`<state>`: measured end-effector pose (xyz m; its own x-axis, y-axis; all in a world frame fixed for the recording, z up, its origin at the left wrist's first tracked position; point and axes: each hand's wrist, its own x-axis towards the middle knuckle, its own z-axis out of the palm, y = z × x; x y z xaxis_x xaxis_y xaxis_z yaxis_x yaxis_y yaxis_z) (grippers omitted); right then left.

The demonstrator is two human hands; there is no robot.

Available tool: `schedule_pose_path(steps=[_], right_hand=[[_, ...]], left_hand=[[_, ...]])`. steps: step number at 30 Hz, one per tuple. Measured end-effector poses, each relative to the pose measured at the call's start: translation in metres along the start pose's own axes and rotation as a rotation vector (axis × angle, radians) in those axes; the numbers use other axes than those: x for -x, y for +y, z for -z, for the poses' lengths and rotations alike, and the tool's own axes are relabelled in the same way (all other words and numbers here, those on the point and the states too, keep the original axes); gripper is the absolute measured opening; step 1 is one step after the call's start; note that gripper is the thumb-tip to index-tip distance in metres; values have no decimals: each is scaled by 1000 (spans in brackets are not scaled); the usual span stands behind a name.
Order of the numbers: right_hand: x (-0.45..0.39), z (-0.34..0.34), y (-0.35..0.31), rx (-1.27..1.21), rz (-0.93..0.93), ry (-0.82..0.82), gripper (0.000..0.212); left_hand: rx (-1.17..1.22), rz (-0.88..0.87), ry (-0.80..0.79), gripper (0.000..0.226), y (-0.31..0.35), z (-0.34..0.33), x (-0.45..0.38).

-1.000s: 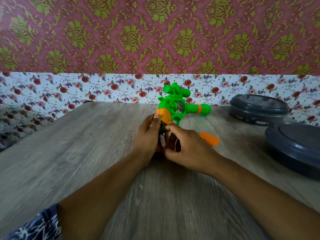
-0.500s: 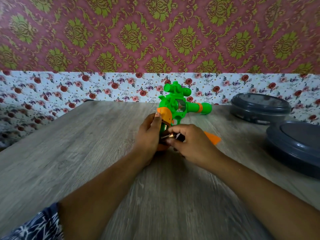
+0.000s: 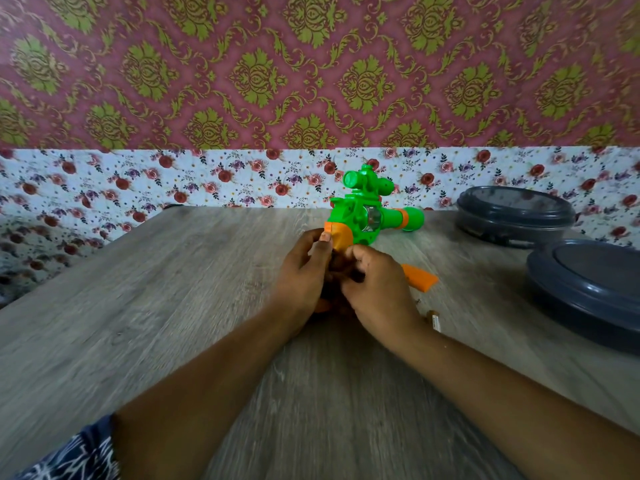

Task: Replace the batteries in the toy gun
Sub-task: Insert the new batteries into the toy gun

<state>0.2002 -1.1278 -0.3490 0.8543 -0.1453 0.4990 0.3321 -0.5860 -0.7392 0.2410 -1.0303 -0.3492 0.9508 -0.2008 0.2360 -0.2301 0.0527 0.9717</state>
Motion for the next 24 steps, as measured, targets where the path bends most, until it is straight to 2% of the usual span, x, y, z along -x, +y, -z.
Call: schedule_pose_path(steps=[4,8,12,15,17,20,24], right_hand=[[7,1,-4,131,125,-105,14],[8,5,-11,313,238,-162,25],[14,7,-22,425,239,-284,27],[15,10,-29,612,207,-362,24],[14,12,-28,718,166,-400,28],[11,14,-23,793,130,-413,44],[8,18,-19,836,112,-412,43]], left_hand=[[27,28,50,20,0,2,-3],[81,102,78,28,-3,6,-10],[167,227,119,42,-4,8,-16],[226,279,109,40,-1,8,-15],[211,268,83,34,-1,9,-13],[181,224,37,21,2,6,-6],[79,120,30,20,0,7,-6]])
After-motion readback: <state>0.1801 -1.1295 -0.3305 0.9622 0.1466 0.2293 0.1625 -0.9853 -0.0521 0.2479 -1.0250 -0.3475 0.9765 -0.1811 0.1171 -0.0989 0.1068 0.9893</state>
